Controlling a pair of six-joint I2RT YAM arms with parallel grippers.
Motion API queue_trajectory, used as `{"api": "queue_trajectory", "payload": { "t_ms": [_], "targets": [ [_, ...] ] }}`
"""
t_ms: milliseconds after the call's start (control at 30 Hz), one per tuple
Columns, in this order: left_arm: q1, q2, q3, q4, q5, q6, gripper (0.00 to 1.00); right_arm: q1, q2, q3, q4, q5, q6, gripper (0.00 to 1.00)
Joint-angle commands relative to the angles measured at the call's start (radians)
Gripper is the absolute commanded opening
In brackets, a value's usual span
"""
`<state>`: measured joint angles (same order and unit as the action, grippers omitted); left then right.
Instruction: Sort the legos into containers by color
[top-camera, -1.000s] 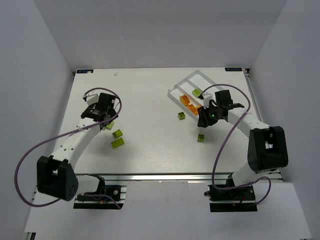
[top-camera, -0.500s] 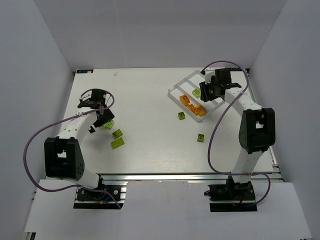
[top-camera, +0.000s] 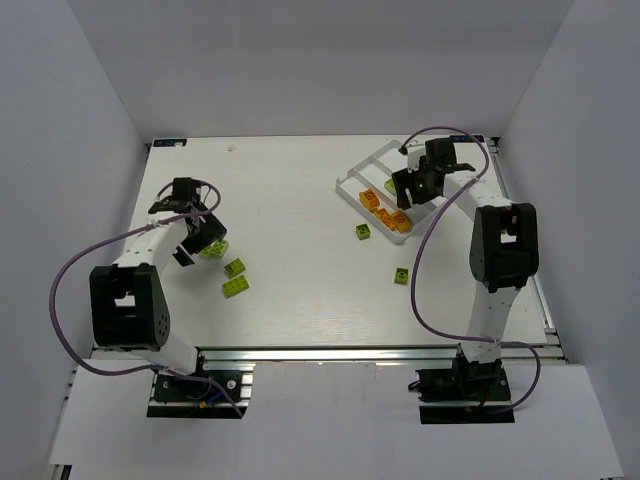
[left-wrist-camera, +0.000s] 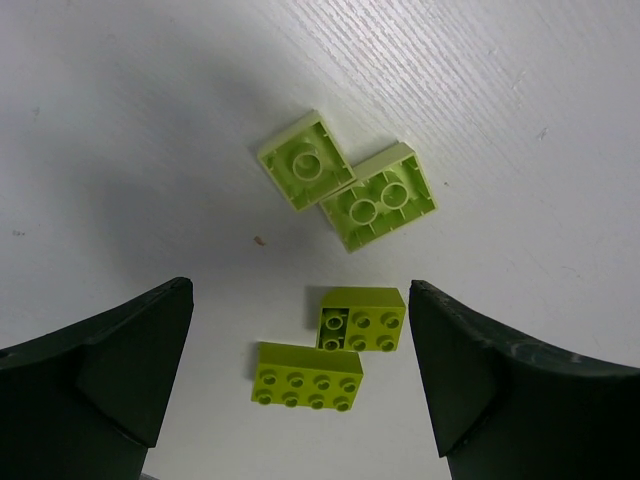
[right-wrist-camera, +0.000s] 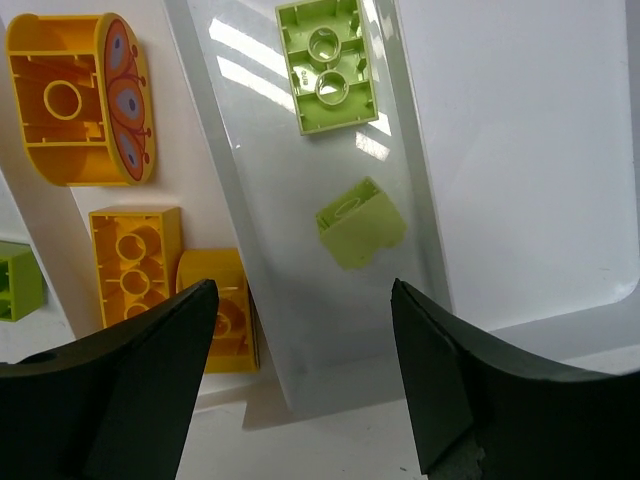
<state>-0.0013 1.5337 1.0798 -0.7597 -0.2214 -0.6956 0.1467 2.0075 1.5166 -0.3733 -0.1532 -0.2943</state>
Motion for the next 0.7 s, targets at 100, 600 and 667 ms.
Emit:
{"api": "queue_trajectory", "payload": {
  "t_ms": [100,600,667],
  "targets": [
    [0.032,0.074,0.043,0.052,0.062,-0.002,0.97,-0.022,-0.117,-0.007,0.019,-0.11,0.017,0.73],
    [0.106,0.149,0.023,0.163,0.18,-0.15,0.91,-0.041,-0.374,-0.3,0.125,-0.304,0.015,0.72],
    [0.115,0.16,0.014,0.171,0.195,-0.156,0.92,-0.044,-0.377,-0.308,0.126,-0.306,0.015,0.72]
  ]
}}
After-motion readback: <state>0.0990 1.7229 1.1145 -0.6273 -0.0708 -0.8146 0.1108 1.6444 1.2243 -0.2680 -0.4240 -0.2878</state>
